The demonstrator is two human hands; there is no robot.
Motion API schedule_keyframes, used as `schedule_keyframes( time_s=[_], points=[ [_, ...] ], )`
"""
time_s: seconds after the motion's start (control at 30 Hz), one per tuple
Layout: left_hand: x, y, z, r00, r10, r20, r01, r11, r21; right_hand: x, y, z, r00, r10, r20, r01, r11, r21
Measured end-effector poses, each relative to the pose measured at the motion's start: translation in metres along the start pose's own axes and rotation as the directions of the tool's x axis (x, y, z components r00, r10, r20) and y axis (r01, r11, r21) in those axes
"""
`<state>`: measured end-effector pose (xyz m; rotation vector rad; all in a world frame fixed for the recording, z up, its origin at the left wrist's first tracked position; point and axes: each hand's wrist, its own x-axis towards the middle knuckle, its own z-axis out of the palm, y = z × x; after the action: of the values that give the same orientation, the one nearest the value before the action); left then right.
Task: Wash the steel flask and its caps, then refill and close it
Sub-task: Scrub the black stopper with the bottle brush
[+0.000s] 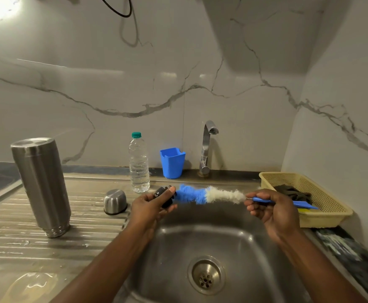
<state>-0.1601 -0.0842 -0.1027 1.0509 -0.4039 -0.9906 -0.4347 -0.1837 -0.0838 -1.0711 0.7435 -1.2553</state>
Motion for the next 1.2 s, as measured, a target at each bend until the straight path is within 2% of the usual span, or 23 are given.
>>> schedule_keyframes(
  time_s=[0.13,0.27,0.43,0.6,0.77,0.9,1.03,1.13,1.2],
  points=[
    [0.002,0.001,-0.002,0.999,0.031,-0.016,-0.031,0.999,-0.023,0.0,-0.003,-0.001,1.0,-0.014,-0.005,0.014,0.998,0.061],
    [-0.003,-0.005,0.004,0.999,-0.026,0.046,0.027,1.0,-0.008,-0.001,0.005,0.007,0.999,0.03,0.044,-0.033,0.997,0.064],
    [-0.002,0.004,0.002,0.999,-0.033,0.011,0.033,0.998,-0.054,-0.001,-0.001,0.002,1.0,0.014,0.027,-0.016,0.998,0.054],
    [-0.004,-0.003,0.004,0.996,-0.078,0.046,0.08,0.996,-0.03,-0.004,0.005,0.009,0.997,0.038,0.072,-0.042,0.998,0.043],
    [0.002,0.002,0.001,0.999,-0.041,-0.007,0.041,0.997,-0.066,-0.004,-0.001,0.004,0.999,0.006,0.053,-0.009,0.998,0.069],
    [0.0,-0.003,-0.001,0.994,-0.097,0.049,0.1,0.993,-0.063,-0.005,0.007,0.009,0.996,0.026,0.085,-0.029,0.999,0.034],
    [0.006,0.003,-0.003,0.996,-0.059,0.065,0.066,0.993,-0.095,-0.002,-0.001,0.001,0.998,0.002,0.06,-0.005,0.998,0.062],
    [0.0,-0.003,0.002,0.983,-0.097,0.153,0.104,0.994,-0.037,-0.004,0.006,0.006,0.997,0.02,0.081,-0.025,0.998,0.066],
    [-0.001,-0.006,0.005,0.984,-0.089,0.157,0.093,0.996,-0.017,-0.005,0.007,0.009,0.995,0.026,0.098,-0.032,0.998,0.057]
  ],
)
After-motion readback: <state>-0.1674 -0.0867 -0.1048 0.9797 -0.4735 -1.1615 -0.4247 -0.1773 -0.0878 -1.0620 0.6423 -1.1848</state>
